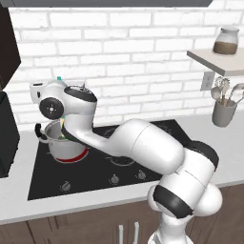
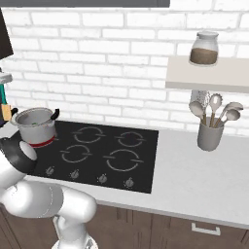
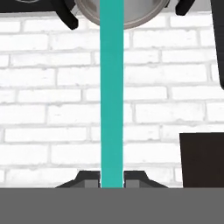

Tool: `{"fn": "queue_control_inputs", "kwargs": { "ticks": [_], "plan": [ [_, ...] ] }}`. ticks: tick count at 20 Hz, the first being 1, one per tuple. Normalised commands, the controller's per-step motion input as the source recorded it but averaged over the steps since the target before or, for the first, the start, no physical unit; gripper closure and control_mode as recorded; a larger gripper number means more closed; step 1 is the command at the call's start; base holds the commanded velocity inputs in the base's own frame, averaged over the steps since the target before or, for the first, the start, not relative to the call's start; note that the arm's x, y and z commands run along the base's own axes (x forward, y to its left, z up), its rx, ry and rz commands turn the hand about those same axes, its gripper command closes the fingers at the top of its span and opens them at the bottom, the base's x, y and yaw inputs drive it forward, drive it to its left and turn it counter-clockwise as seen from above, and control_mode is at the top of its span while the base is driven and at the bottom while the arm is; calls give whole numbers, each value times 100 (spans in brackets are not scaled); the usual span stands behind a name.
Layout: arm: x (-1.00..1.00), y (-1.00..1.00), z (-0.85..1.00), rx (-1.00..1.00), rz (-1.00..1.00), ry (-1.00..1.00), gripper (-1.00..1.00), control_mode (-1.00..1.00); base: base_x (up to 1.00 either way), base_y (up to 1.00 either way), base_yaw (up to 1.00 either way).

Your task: Put the lime and broccoli in the pot. Retrieve the spatula and lightly stir the vegetables in the pot.

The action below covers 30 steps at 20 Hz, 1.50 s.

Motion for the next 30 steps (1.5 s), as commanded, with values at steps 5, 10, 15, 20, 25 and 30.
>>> {"fn": "queue_control_inputs", "kwargs": {
  "ticks": [5, 10, 15, 20, 25, 30],
  "plan": [
    [34, 19, -30, 0, 2, 0, 100, -100, 0, 0, 0],
    [31, 13, -42, 0, 0, 0, 100, -100, 0, 0, 0],
    [23, 2, -33, 0, 0, 0, 100, -100, 0, 0, 0],
    [18, 0, -37, 0, 0, -1, 100, -100, 0, 0, 0],
    [-2, 3, 45, 0, 0, -8, 100, -100, 0, 0, 0],
    [23, 1, 14, 1, 0, 0, 100, -100, 0, 0, 0]
  ]
}}
